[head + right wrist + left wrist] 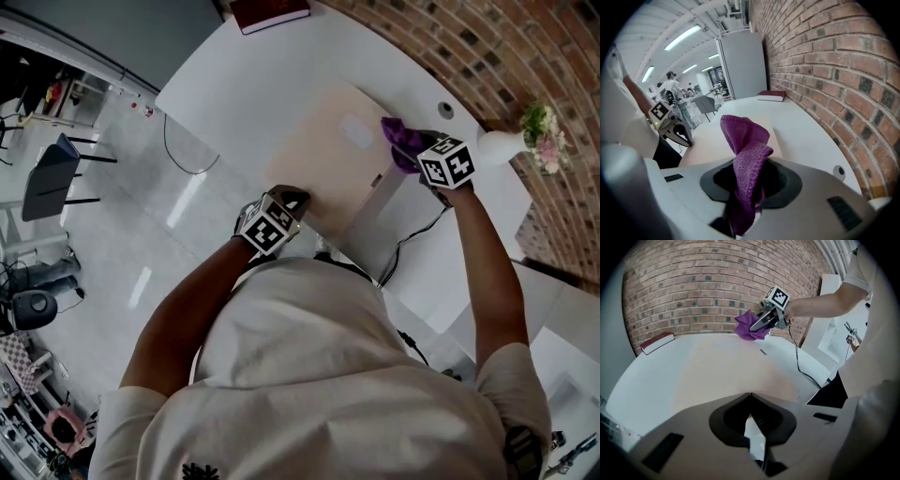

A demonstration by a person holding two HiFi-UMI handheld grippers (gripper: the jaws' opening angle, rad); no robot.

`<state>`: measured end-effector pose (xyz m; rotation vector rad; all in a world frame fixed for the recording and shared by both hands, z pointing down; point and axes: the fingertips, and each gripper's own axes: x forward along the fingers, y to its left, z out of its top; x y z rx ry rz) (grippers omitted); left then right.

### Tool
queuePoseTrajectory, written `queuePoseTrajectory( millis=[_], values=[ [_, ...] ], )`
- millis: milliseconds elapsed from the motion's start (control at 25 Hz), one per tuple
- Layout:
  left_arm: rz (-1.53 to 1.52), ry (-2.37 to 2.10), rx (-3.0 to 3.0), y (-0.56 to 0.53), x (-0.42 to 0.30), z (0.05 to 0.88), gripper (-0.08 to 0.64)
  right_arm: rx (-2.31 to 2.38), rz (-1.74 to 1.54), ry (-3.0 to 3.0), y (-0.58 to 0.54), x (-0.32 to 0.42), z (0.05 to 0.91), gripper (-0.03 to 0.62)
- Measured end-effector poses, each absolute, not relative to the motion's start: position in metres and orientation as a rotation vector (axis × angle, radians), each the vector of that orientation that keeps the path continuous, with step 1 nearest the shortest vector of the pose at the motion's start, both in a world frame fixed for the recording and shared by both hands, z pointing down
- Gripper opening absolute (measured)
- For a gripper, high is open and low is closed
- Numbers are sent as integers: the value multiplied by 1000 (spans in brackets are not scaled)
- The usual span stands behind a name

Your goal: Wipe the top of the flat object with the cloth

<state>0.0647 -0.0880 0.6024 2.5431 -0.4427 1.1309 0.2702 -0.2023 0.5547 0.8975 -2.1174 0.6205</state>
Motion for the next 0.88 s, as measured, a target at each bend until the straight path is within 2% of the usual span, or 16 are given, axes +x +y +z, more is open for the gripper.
queuePoseTrajectory(
  millis=[520,880],
  values=[
    [1078,-470,2553,-85,62,600,25,395,600,-2254,-77,100,549,137],
    [1060,-485,2554,-86,62,600,25,345,629,-2222,-79,78,576,137]
  ],
)
